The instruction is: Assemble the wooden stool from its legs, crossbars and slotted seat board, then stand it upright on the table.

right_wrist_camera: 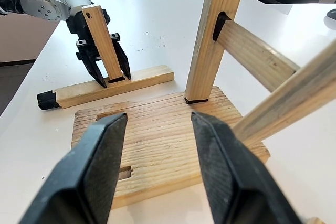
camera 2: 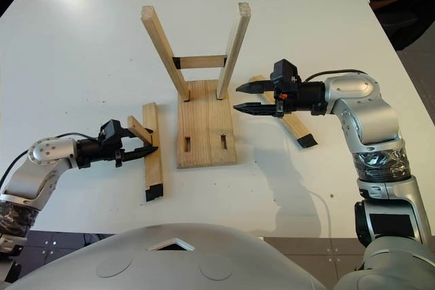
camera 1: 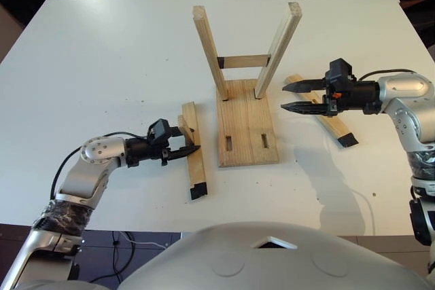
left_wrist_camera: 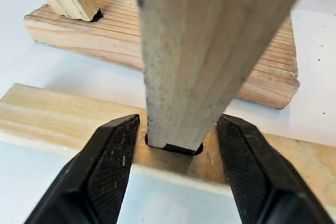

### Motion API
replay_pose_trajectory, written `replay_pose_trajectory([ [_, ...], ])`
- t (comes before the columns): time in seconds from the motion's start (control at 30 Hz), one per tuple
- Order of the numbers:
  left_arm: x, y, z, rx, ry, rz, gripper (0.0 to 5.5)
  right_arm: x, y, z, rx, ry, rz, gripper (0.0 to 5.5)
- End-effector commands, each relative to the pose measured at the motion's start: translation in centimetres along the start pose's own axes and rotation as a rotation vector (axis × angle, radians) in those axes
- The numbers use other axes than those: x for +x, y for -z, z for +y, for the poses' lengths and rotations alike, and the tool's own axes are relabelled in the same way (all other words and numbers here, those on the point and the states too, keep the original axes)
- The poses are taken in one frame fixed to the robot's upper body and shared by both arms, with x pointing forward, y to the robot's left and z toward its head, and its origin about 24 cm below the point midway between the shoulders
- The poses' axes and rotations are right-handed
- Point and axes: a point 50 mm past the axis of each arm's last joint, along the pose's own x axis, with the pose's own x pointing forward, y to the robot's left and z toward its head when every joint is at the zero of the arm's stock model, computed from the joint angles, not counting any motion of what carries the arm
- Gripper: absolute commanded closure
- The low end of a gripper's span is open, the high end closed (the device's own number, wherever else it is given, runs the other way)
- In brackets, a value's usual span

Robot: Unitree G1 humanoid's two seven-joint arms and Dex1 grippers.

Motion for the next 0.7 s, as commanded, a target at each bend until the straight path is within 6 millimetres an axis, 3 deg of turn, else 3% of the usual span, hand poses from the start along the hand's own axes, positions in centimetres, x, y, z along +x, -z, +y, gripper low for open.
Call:
replay_pose_trajectory([
  [0.03, -2.0, -4.1, -1.0, 0.054, 0.026, -0.088, 2.82, -0.2, -0.3, 0.0, -0.022, 0.009, -0.001, 3.25],
  [0.37, -3.9, -13.6, -1.9, 0.187, -0.021, -0.425, 2.82, -0.2, -0.4, 0.1, -0.024, 0.027, -0.018, 3.25],
  [0.47, -3.6, -14.9, -1.3, 0.168, -0.063, -0.496, 2.82, -0.1, -0.4, 0.1, -0.024, 0.028, -0.02, 3.25],
  [0.7, -2.1, -15.6, -0.5, 0.11, -0.136, -0.514, 2.82, 0.0, -0.5, 0.1, -0.028, 0.02, -0.025, 3.25],
])
